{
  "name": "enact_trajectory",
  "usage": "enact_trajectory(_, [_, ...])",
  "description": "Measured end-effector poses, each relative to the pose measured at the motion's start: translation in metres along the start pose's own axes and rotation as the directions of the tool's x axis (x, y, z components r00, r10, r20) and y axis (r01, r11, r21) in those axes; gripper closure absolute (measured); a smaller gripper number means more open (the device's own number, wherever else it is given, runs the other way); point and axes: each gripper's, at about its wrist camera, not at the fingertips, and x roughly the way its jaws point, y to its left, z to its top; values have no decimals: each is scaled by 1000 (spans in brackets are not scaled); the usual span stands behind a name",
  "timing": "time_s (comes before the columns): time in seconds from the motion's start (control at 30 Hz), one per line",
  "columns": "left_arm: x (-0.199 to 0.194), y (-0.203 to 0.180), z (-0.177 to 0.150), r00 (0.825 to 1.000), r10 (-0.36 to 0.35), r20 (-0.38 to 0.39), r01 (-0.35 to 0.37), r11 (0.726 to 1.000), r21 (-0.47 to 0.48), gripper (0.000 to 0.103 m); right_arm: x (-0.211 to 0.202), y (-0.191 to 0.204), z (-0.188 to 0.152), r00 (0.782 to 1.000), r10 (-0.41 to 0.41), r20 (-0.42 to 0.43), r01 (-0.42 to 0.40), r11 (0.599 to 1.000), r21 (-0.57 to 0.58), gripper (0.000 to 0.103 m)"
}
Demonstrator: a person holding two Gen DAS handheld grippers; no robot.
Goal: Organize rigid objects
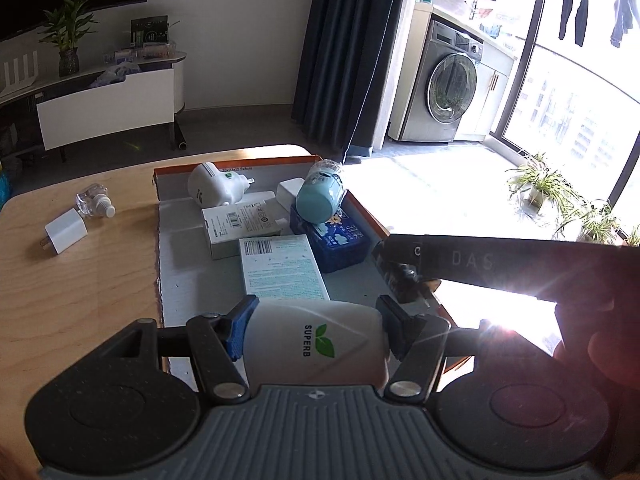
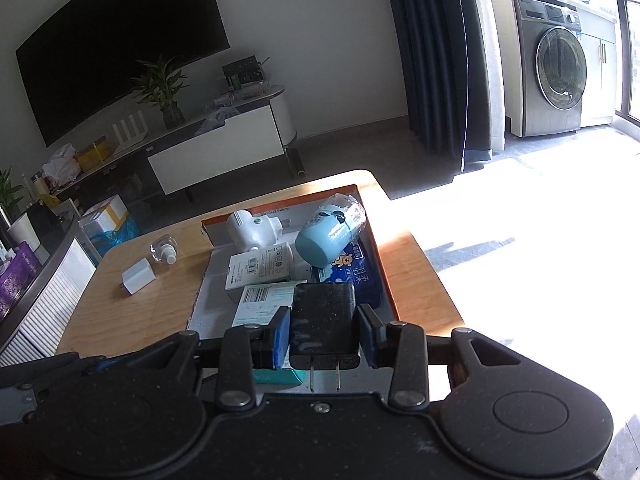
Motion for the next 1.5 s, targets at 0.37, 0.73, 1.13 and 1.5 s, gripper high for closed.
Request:
enact_trajectory(0.37, [18, -5, 5, 998, -65, -27, 65, 998, -7, 38, -11, -16, 6, 998, -25, 59, 23, 999, 47, 55])
enact_trajectory(0.73, [9, 8, 12, 1000, -24, 0, 24, 998, -51, 29, -19, -10, 9, 996, -13, 88, 10, 999, 38, 52])
enact_trajectory(1.13, [-20, 55, 17, 987, 157, 20, -154, 982, -111, 15, -7, 27, 7, 997, 47, 59, -45, 998, -32, 29])
enact_trajectory(1.5, [-37, 96, 12, 969, 249, 7, -242, 950, -197, 12, 6, 61, 7, 995, 100, 24, -97, 991, -97, 25])
